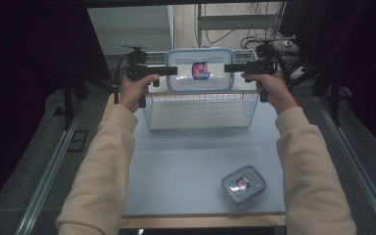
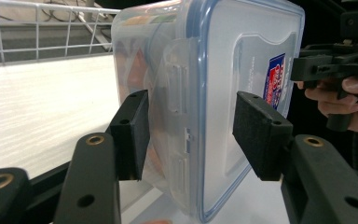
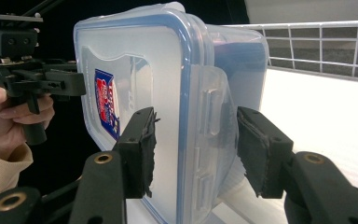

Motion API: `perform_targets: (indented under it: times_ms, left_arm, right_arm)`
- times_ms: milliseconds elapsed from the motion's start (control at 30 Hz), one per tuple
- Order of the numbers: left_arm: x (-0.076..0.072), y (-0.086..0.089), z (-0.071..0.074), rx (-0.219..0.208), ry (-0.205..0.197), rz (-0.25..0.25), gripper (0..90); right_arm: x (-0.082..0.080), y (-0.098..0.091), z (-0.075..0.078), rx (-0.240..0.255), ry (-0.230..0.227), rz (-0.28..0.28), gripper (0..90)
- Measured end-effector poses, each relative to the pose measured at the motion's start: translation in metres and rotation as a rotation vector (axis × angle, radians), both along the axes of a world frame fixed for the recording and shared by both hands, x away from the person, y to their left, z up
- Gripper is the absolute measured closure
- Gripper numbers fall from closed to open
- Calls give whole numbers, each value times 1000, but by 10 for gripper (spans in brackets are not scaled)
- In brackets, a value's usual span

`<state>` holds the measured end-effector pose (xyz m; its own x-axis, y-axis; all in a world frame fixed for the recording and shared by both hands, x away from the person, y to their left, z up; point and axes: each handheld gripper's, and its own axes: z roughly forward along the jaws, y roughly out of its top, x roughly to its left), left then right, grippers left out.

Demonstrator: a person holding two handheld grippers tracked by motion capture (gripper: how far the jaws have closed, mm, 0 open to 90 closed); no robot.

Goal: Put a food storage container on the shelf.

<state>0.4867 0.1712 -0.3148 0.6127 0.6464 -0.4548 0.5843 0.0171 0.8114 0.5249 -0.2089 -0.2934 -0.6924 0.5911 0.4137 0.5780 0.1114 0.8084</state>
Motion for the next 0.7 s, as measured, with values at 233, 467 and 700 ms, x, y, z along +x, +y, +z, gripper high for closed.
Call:
perform_targets:
  times_ms: [233,467,700]
  left_arm:
    - [10,0,-2,-55,46,31,465]
    - [29,-4,-11,-89,119,79,363]
    - [29,-5,-14,-43,94,140,233]
  right_arm:
    - [7,3,2,-13,30,-48,463]
    - [12,8,-2,-22,62,-119,449]
    - [8,13,-7,-28,50,-186,397]
